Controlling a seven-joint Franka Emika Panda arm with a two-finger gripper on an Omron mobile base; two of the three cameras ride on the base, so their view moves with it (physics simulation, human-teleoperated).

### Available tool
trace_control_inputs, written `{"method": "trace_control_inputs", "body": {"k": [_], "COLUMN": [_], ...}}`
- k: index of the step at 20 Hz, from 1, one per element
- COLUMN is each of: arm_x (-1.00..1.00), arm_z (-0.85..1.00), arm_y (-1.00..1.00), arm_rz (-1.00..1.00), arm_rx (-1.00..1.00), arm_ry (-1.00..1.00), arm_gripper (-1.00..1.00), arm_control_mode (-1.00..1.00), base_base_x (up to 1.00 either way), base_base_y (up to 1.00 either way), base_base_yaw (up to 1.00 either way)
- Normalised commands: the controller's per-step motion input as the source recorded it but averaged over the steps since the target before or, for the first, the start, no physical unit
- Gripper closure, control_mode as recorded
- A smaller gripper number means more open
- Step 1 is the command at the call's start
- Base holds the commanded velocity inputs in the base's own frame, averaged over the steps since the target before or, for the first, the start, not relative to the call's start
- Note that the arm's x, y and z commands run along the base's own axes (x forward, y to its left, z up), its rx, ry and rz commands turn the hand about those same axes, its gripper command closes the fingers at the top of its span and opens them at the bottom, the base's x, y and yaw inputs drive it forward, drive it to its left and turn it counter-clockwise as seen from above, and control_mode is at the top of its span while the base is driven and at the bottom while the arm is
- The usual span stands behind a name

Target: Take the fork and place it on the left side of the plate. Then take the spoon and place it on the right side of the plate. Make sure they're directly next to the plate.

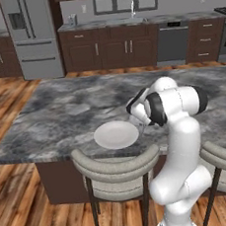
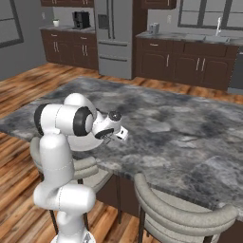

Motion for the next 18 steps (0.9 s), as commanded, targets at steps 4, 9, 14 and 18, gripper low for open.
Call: {"method": "trace_control_inputs", "body": {"k": [4, 9, 14, 18], "arm_x": [0.03, 0.01, -0.04, -0.19], "arm_z": [-0.39, -0.26, -0.01, 0.11], "arm_y": [0.00, 0.02, 0.00, -0.04], "arm_rz": [0.00, 0.00, 0.00, -0.03], "arm_rx": [0.00, 0.00, 0.00, 0.00], "arm_ry": [0.00, 0.00, -0.01, 0.00], "arm_gripper": [1.00, -1.00, -1.00, -1.00], "arm_control_mode": [-1.00, -1.00, -1.00, -1.00], "base_base_x": [0.00, 0.00, 0.00, 0.00], "base_base_y": [0.00, 0.00, 0.00, 0.00], "base_base_yaw": [0.00, 0.00, 0.00, 0.00]}}
